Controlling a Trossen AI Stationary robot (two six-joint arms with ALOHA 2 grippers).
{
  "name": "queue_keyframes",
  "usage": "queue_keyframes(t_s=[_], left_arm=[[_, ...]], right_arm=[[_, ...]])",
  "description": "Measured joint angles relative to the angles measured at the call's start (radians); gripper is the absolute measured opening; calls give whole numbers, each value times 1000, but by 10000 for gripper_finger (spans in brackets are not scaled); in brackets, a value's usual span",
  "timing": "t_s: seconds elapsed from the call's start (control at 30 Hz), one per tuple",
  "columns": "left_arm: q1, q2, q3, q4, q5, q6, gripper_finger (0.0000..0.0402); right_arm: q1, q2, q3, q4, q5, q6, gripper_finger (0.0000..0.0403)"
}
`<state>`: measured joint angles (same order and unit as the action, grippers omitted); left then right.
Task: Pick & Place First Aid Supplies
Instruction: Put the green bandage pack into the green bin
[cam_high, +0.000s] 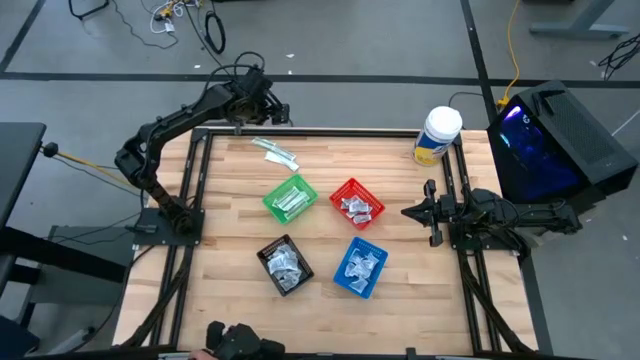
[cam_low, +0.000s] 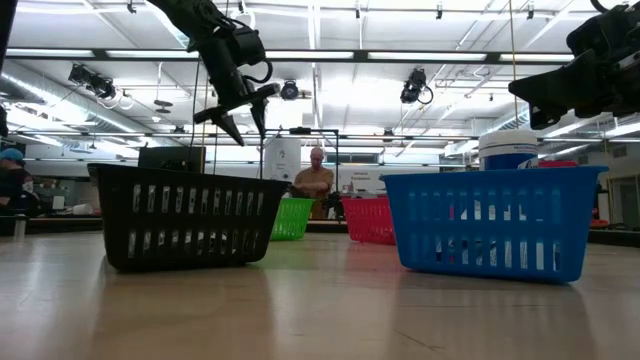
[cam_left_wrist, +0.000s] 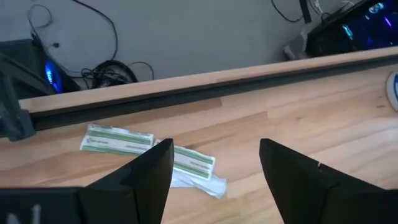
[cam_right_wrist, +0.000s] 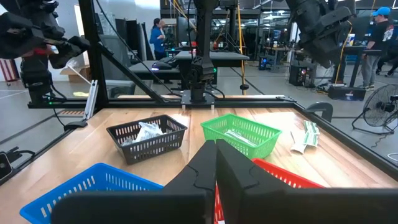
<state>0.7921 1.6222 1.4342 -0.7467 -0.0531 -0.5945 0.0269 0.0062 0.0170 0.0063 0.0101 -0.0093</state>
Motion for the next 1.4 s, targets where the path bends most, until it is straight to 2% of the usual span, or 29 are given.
queue_keyframes(t_s=[0.3, 0.47, 0.83, 1.1, 1.4], left_arm=[[0, 69, -2, -10, 83, 5, 248], [5, 132, -2, -43, 92, 8, 248], [50, 228, -2, -185, 91, 158, 248], [54, 233, -2, -191, -46, 224, 248], [57, 255, -1, -185, -35, 285, 248]], right_arm=[[0, 0, 0, 0, 0, 0, 13], [0, 0, 0, 0, 0, 0, 13], [0, 0, 0, 0, 0, 0, 13], [0, 0, 0, 0, 0, 0, 13], [0, 0, 0, 0, 0, 0, 13]])
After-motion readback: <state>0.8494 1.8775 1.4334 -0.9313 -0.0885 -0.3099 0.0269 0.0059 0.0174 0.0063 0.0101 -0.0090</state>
